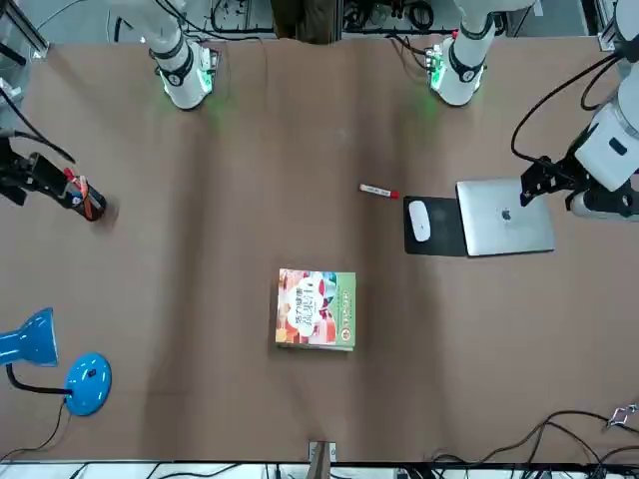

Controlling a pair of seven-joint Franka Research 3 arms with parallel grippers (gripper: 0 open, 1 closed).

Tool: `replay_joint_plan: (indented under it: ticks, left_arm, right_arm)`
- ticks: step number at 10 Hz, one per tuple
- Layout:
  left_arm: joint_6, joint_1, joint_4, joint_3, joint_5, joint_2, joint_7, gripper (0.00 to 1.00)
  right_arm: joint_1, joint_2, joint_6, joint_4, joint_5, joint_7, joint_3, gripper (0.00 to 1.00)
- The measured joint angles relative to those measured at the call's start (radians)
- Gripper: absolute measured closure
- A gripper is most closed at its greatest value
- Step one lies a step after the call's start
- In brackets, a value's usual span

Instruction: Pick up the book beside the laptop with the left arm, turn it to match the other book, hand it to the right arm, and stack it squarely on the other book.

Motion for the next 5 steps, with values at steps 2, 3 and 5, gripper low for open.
replay_joint_plan:
  ticks: [2,3,5]
  left_arm:
    - [0.000,0.000,0.000,0.000,0.000,0.000,0.000,0.00]
    - [0.000,-0.001,0.000,0.000,0.000,0.000,0.000,0.00]
    - [0.000,-0.003,0.002,-0.001,0.000,0.000,0.000,0.00]
  right_arm:
    - [-0.033,0.000,-0.004,-0.011,-0.001,-0.014,0.000,0.00]
    - [-0.048,0.000,-0.009,-0.015,-0.001,-0.018,0.000,0.00]
    - [-0.056,0.000,-0.013,-0.017,-0.001,-0.019,0.000,0.00]
